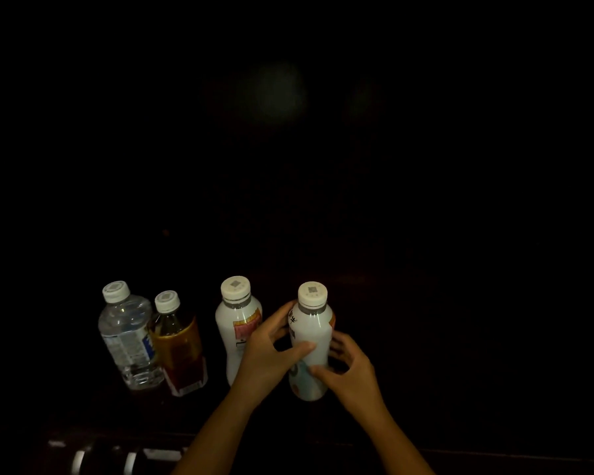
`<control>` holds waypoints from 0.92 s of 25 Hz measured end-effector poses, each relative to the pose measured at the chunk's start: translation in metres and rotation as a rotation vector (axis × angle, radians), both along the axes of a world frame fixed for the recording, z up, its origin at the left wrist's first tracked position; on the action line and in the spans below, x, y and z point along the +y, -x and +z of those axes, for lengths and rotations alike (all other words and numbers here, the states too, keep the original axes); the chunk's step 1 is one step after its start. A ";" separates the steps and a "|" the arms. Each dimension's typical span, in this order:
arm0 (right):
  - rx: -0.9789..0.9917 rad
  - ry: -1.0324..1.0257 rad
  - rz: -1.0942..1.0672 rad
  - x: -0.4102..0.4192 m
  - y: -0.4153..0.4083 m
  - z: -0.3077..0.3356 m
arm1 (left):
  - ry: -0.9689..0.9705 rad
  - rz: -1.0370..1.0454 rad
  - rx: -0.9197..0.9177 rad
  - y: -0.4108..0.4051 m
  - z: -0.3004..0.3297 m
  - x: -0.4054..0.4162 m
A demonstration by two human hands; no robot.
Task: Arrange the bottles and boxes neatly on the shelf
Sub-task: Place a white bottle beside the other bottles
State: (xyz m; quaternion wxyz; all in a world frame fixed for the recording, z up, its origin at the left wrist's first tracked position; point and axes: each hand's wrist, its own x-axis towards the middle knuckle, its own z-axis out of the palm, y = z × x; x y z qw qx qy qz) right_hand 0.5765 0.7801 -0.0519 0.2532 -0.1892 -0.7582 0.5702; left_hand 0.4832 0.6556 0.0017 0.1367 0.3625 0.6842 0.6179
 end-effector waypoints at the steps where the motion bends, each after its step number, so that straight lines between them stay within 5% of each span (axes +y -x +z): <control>1: 0.005 0.000 0.002 -0.001 0.000 0.001 | -0.002 0.000 -0.003 -0.001 0.000 0.000; 14: -0.015 -0.026 -0.022 -0.010 -0.002 0.012 | 0.003 0.068 -0.009 -0.027 0.012 -0.013; 23: -0.060 0.074 -0.199 -0.057 -0.031 0.014 | 0.200 0.070 -0.026 -0.021 0.010 -0.127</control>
